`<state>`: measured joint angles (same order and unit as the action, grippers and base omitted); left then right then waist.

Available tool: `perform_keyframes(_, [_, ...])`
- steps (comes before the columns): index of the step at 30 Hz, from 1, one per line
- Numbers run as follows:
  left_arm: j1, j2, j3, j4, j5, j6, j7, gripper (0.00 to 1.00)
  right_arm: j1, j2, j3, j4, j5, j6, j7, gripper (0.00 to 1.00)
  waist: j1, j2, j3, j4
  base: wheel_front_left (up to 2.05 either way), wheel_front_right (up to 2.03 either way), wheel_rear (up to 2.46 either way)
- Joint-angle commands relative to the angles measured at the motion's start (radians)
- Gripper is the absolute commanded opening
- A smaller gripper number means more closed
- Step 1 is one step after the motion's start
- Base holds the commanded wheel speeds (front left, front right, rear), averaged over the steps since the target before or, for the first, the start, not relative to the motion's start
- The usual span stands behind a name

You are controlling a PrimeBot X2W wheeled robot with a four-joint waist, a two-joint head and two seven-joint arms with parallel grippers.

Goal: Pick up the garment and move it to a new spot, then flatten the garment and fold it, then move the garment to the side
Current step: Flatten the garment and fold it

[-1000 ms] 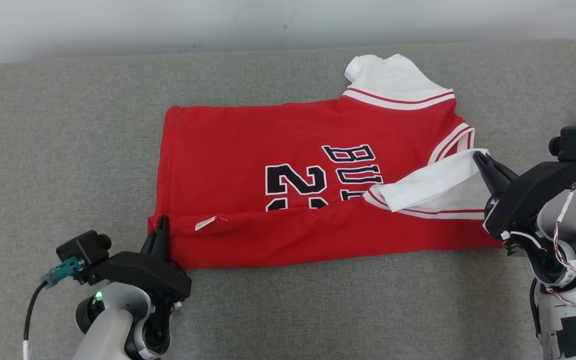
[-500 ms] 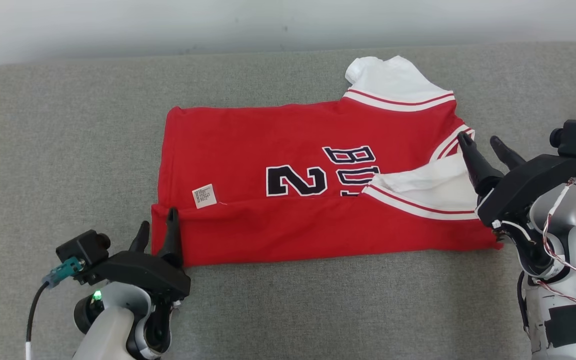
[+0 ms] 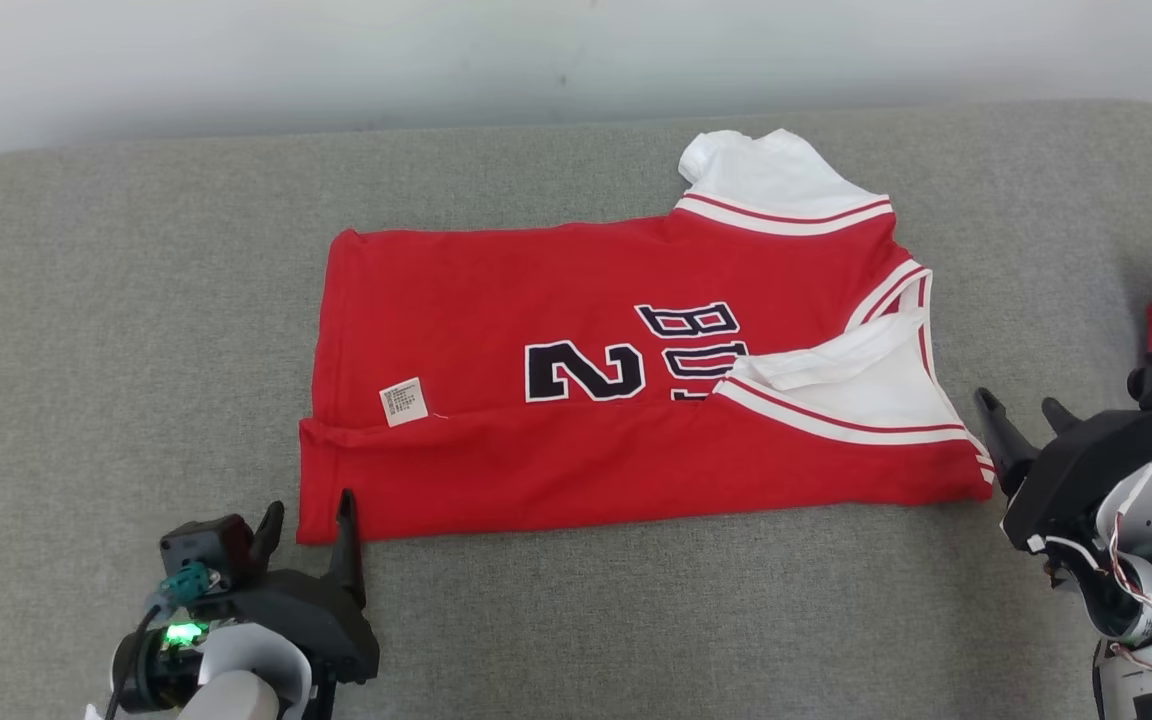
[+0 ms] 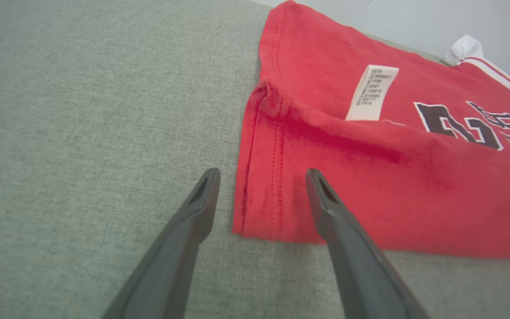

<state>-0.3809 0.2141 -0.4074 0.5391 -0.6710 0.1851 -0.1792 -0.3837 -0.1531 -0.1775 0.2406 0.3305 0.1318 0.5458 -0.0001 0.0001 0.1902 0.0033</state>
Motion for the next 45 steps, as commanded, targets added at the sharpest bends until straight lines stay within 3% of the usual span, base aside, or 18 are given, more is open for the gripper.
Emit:
perform_keyframes(1, [-0.002, 0.008, -0.007, 0.003, 0.013, 0.008, -0.002, 1.0, 0.008, -0.003, -0.003, 0.0, -0.016, -0.003, 0.0, 1.0, 0.0001, -0.0001, 0.004, -0.003, 0.0, 0.0, 0.0])
perform_keyframes(10, [-0.021, 0.036, -0.073, 0.02, 0.109, 0.077, -0.001, 1.0, 0.002, 0.047, -0.021, 0.075, -0.106, -0.003, -0.017, 1.0, 0.0001, -0.0001, 0.051, -0.012, 0.0, 0.0, 0.0])
perform_keyframes(21, [-0.047, 0.015, -0.098, 0.052, 0.107, 0.071, 0.021, 1.0, -0.009, 0.072, -0.02, 0.233, -0.179, -0.003, 0.061, 1.0, 0.0001, -0.0001, 0.062, 0.014, 0.0, 0.0, 0.0])
perform_keyframes(22, [-0.046, 0.013, -0.1, 0.056, 0.105, 0.067, 0.024, 0.77, -0.005, 0.075, -0.011, 0.24, -0.169, 0.0, 0.072, 0.89, 0.0001, -0.0001, 0.061, 0.015, 0.0, 0.0, 0.0])
perform_keyframes(23, [-0.044, 0.013, -0.102, 0.058, 0.104, 0.065, 0.026, 0.16, -0.001, 0.078, -0.001, 0.243, -0.16, 0.0, 0.079, 0.35, 0.0001, -0.0001, 0.059, 0.016, 0.0, 0.0, 0.0])
perform_keyframes(24, [-0.039, 0.011, -0.105, 0.061, 0.101, 0.061, 0.029, 0.0, 0.004, 0.077, 0.013, 0.242, -0.153, 0.001, 0.081, 0.0, 0.0001, -0.0001, 0.055, 0.016, 0.0, 0.0, 0.0])
perform_keyframes(32, [0.008, 0.023, -0.111, 0.061, 0.089, 0.054, 0.013, 0.0, 0.041, 0.055, 0.028, 0.182, -0.073, 0.0, 0.049, 0.0, 0.0001, -0.0001, 0.003, 0.003, 0.0, 0.0, 0.0])
perform_keyframes(45, [0.165, 0.062, -0.105, -0.066, 0.054, 0.083, 0.035, 0.0, 0.222, 0.065, -0.069, 0.012, -0.041, -0.002, 0.04, 0.0, 0.0001, -0.0001, -0.096, -0.003, 0.0, 0.0, 0.0])
